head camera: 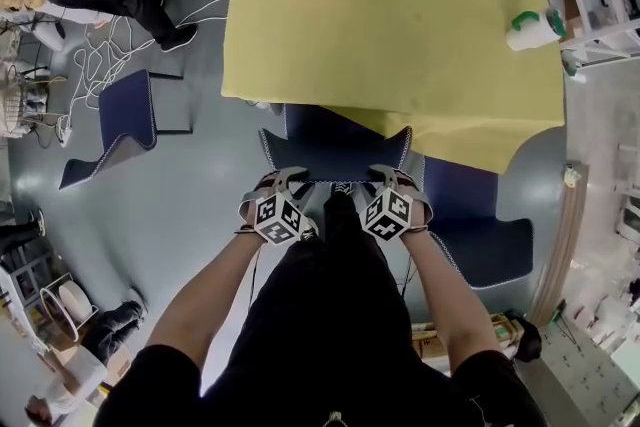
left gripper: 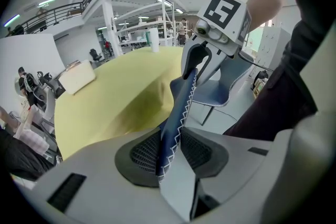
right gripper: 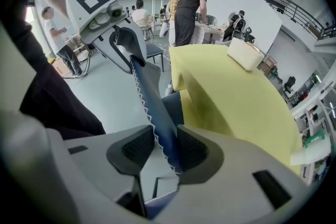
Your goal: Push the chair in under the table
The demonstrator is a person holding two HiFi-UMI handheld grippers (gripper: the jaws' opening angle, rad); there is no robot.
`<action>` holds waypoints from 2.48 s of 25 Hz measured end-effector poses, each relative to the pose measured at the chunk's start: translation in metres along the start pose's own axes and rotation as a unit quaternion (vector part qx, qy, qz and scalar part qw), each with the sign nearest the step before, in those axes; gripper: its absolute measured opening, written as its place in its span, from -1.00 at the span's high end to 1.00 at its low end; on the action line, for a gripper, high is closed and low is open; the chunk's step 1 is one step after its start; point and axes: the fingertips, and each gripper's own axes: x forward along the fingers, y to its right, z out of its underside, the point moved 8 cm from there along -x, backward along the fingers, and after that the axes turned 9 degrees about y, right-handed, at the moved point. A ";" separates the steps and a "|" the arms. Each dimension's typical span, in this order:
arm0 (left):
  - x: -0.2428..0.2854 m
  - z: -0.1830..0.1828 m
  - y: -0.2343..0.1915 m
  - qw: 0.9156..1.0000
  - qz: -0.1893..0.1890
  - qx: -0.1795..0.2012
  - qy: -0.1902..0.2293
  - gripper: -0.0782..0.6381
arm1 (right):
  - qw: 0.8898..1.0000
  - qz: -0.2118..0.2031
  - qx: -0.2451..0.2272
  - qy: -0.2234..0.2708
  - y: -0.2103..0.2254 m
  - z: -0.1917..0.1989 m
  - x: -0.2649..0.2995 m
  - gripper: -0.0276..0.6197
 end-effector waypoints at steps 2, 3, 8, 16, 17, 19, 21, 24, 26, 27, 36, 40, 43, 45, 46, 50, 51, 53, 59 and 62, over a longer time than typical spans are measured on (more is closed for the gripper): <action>0.004 -0.003 -0.007 1.000 -0.002 -0.002 0.000 0.44 | 1.000 0.000 -0.003 0.000 0.009 -0.001 0.002 0.47; 0.006 -0.005 -0.011 1.000 -0.003 -0.002 0.000 0.44 | 1.000 0.000 -0.004 0.000 0.014 -0.002 0.003 0.47; 0.013 -0.012 -0.031 1.000 -0.011 -0.008 0.001 0.44 | 1.000 -0.001 -0.010 0.005 0.036 -0.009 0.009 0.47; 0.026 -0.019 -0.061 1.000 -0.022 -0.013 0.000 0.43 | 1.000 -0.003 -0.014 0.007 0.069 -0.020 0.020 0.47; 0.027 -0.019 -0.065 1.000 -0.024 -0.013 0.000 0.43 | 1.000 -0.003 -0.014 0.007 0.073 -0.022 0.021 0.47; 0.030 -0.020 -0.074 1.000 -0.026 -0.014 0.000 0.43 | 1.000 -0.003 -0.013 0.006 0.081 -0.025 0.025 0.47; 0.032 -0.021 -0.081 1.000 -0.027 -0.013 0.000 0.42 | 1.000 -0.005 -0.011 0.006 0.087 -0.028 0.028 0.47; 0.033 -0.022 -0.084 1.000 -0.020 -0.009 0.001 0.42 | 1.000 -0.008 -0.013 0.005 0.087 -0.030 0.028 0.48; 0.033 -0.022 -0.084 1.000 -0.014 -0.008 0.002 0.42 | 1.000 -0.009 -0.013 0.004 0.087 -0.030 0.028 0.48; 0.033 -0.022 -0.084 1.000 -0.012 -0.009 0.002 0.42 | 1.000 -0.010 -0.013 0.004 0.087 -0.029 0.029 0.48; 0.034 -0.021 -0.093 0.998 0.028 -0.053 -0.010 0.37 | 0.999 -0.038 -0.027 0.002 0.089 -0.031 0.030 0.47; 0.032 -0.017 -0.093 0.998 0.043 -0.048 -0.025 0.36 | 0.998 -0.056 -0.030 -0.010 0.086 -0.035 0.031 0.47; 0.027 -0.014 -0.091 0.997 0.044 -0.042 -0.040 0.36 | 0.998 -0.066 -0.018 -0.016 0.082 -0.038 0.029 0.47; 0.023 -0.010 -0.092 0.997 0.038 -0.051 -0.039 0.36 | 0.998 -0.060 -0.017 -0.021 0.080 -0.042 0.026 0.47; 0.021 -0.009 -0.093 0.997 0.035 -0.060 -0.036 0.36 | 0.998 -0.054 -0.019 -0.023 0.080 -0.044 0.024 0.47; 0.007 -0.012 -0.092 0.996 0.024 -0.083 -0.025 0.37 | 1.000 -0.025 -0.003 -0.010 0.079 -0.050 0.004 0.51; 0.003 -0.014 -0.091 0.996 0.022 -0.087 -0.021 0.39 | 1.000 -0.015 0.009 0.000 0.079 -0.052 -0.003 0.56; -0.004 -0.018 -0.092 0.995 0.019 -0.095 -0.016 0.43 | 0.999 0.004 0.038 0.028 0.082 -0.057 -0.017 0.74; -0.029 -0.033 -0.102 0.992 0.009 -0.124 0.032 0.60 | 0.992 0.036 0.052 0.108 0.079 -0.083 -0.044 0.83; -0.045 -0.044 -0.108 0.988 -0.005 -0.140 0.063 0.73 | 0.986 0.037 0.039 0.158 0.073 -0.105 -0.056 0.87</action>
